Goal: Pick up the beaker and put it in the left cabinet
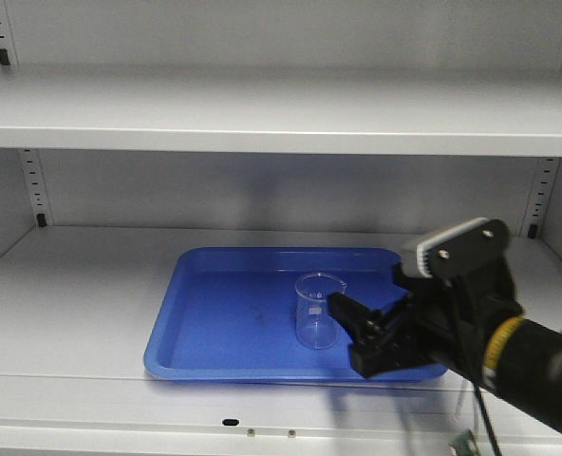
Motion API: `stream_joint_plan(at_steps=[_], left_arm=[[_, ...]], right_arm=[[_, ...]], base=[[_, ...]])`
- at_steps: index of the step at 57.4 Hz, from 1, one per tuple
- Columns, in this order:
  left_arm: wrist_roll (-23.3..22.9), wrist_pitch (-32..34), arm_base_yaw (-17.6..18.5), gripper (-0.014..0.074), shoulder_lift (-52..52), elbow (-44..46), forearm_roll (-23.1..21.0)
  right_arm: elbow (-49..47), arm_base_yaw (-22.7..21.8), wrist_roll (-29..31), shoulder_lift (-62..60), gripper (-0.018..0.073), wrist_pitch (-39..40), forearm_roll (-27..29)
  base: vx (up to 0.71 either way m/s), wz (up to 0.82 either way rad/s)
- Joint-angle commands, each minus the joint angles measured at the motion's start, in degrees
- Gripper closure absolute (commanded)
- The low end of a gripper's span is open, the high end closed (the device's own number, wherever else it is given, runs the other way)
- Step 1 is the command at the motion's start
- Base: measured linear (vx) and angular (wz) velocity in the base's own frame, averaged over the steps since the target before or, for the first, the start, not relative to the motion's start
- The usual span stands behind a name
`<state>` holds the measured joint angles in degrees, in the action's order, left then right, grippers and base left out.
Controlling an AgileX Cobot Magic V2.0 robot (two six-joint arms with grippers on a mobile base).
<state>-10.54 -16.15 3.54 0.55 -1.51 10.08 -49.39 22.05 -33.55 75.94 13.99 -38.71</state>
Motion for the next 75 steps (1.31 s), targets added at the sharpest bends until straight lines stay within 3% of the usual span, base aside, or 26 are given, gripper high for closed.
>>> stream_joint_plan(at_steps=[1,12,24,32,48,75], left_arm=[[-0.20,4.76,0.04,0.0593,0.97,0.54,-0.11],[-0.20,4.76,0.04,0.0593,0.97,0.54,-0.11],[-0.20,4.76,0.04,0.0593,0.97,0.54,-0.11],[-0.20,4.76,0.04,0.0593,0.97,0.54,-0.11],[-0.20,4.76,0.04,0.0593,0.97,0.54,-0.11],[-0.20,4.76,0.04,0.0593,0.97,0.54,-0.11]], right_arm=[[1.64,-0.22,0.00,-6.30,-0.0035,1.20,0.72],[4.07,-0.40,1.49,-14.21,-0.0035,-9.14,0.72],[4.07,-0.40,0.13,-21.73,-0.0033,-14.76,0.73],[4.07,-0.40,0.89,-24.83,-0.0033,-20.86,-3.21],[4.07,-0.40,0.89,-25.73,-0.0033,-25.29,-3.42],[4.07,-0.57,1.82,-25.82,-0.0033,-25.82,-3.62]], base=[[0.00,0.00],[0.00,0.00],[0.00,0.00],[0.00,0.00],[0.00,0.00],[0.00,0.00]])
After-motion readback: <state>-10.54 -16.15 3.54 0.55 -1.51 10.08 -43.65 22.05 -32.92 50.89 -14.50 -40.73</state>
